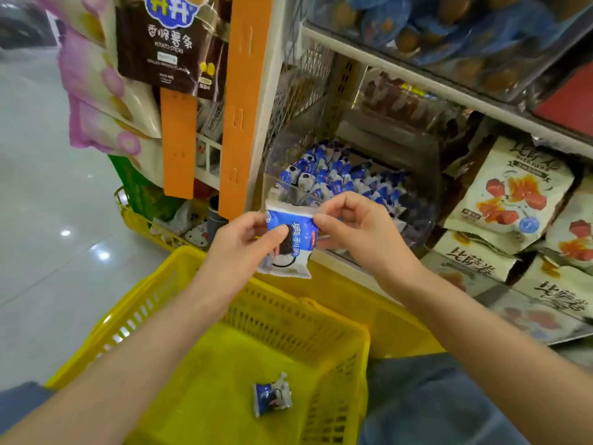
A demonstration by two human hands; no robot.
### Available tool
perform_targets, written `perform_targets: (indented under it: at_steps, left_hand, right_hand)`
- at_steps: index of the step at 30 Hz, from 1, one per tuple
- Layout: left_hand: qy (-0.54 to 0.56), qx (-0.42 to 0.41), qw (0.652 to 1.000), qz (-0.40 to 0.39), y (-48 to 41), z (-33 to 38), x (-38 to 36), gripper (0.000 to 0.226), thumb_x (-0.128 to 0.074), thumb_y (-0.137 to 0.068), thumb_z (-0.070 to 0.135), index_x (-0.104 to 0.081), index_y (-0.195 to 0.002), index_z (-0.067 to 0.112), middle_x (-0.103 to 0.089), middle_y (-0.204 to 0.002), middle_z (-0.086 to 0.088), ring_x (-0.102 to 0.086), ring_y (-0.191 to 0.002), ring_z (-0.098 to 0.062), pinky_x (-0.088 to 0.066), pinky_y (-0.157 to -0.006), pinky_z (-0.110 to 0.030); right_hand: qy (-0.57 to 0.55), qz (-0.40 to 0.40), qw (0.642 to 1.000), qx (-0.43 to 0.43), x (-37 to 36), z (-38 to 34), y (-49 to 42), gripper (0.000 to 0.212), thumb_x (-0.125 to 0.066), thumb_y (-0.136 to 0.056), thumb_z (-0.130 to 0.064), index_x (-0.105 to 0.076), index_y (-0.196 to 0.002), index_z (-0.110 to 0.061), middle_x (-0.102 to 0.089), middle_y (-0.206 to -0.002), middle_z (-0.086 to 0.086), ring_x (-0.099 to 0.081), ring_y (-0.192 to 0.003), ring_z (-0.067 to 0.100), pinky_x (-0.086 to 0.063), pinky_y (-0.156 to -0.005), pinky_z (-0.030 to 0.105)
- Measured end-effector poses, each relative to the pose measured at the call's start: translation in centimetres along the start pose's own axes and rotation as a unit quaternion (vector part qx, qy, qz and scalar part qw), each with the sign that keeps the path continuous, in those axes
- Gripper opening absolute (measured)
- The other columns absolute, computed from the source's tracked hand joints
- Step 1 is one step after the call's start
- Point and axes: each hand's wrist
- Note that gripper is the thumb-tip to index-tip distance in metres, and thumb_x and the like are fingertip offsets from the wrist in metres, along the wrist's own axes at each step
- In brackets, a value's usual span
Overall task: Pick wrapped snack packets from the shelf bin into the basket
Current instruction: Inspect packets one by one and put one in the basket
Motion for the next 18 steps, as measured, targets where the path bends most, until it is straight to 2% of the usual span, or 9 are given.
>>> perform_targets:
  at_steps: [4, 7, 8, 11, 14, 18]
  left_hand:
    - [-0.044, 0.019, 0.999, -0.003, 0.6, -0.5, 1.2, 0.009, -0.064, -0.084, 0.011, -0.060, -0.087, 0.019, -0.067, -0.080, 0.003, -0.063, -0.064, 0.001, -0.047, -0.058, -0.013]
    - [-0.035, 0.050, 0.998, -0.021, 0.7, -1.0, 1.5, 0.008, -0.063, -0.085, 0.018, -0.062, -0.094, 0.017, -0.071, -0.087, -0.002, -0.068, -0.076, -0.007, -0.049, -0.058, -0.017]
    - [-0.022, 0.053, 0.998, -0.025, 0.8, -0.9, 1.4, 0.003, -0.061, -0.087, 0.021, -0.064, -0.088, 0.021, -0.071, -0.083, 0.000, -0.068, -0.074, -0.007, -0.049, -0.056, -0.018]
    - [-0.016, 0.042, 0.999, -0.021, 0.9, -1.2, 0.8, 0.029, -0.054, -0.091, 0.024, -0.060, -0.062, 0.028, -0.063, -0.062, 0.005, -0.061, -0.060, -0.006, -0.047, -0.051, -0.019]
    - [-0.018, 0.051, 0.998, -0.026, 0.9, -1.5, 0.5, 0.030, -0.054, -0.091, 0.022, -0.056, -0.061, 0.022, -0.060, -0.054, 0.006, -0.055, -0.049, -0.003, -0.041, -0.044, -0.014]
    - [0.029, 0.128, 0.990, -0.040, 0.4, -2.0, 0.2, 0.033, -0.052, -0.091, 0.028, -0.060, -0.060, 0.021, -0.063, -0.059, 0.003, -0.057, -0.054, -0.005, -0.042, -0.046, -0.014]
  right_hand:
    - [0.023, -0.028, 0.999, -0.038, -1.4, 1.3, 0.0, 0.006, -0.056, -0.090, -0.008, -0.062, -0.091, -0.007, -0.065, -0.083, 0.008, -0.063, -0.065, 0.002, -0.054, -0.060, 0.015]
    - [0.094, -0.015, 0.995, -0.028, -2.2, 1.7, 0.2, 0.008, -0.059, -0.090, -0.017, -0.064, -0.084, -0.017, -0.067, -0.085, 0.010, -0.060, -0.069, 0.006, -0.053, -0.061, 0.017]
    - [0.112, -0.012, 0.993, -0.024, -2.3, 1.8, 0.3, 0.008, -0.060, -0.089, -0.019, -0.065, -0.083, -0.019, -0.067, -0.085, 0.013, -0.059, -0.069, 0.007, -0.051, -0.059, 0.018]
    - [0.199, -0.023, 0.980, 0.008, -2.6, 2.0, 0.7, 0.005, -0.065, -0.085, -0.022, -0.065, -0.080, -0.021, -0.067, -0.080, 0.013, -0.056, -0.065, 0.013, -0.049, -0.059, 0.029]
    - [0.293, -0.027, 0.954, 0.062, -2.7, 2.3, 0.8, 0.009, -0.068, -0.082, -0.030, -0.065, -0.079, -0.022, -0.065, -0.072, -0.001, -0.053, -0.060, 0.009, -0.045, -0.058, 0.027]
    - [0.393, -0.021, 0.906, 0.158, -2.1, 2.6, 0.2, 0.011, -0.065, -0.083, -0.033, -0.065, -0.082, -0.022, -0.061, -0.077, -0.007, -0.054, -0.068, 0.006, -0.049, -0.062, 0.030]
Point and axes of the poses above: each hand's wrist, its own y-axis away from the middle knuckle, its own x-axis out of the back of the hand, z = x × y
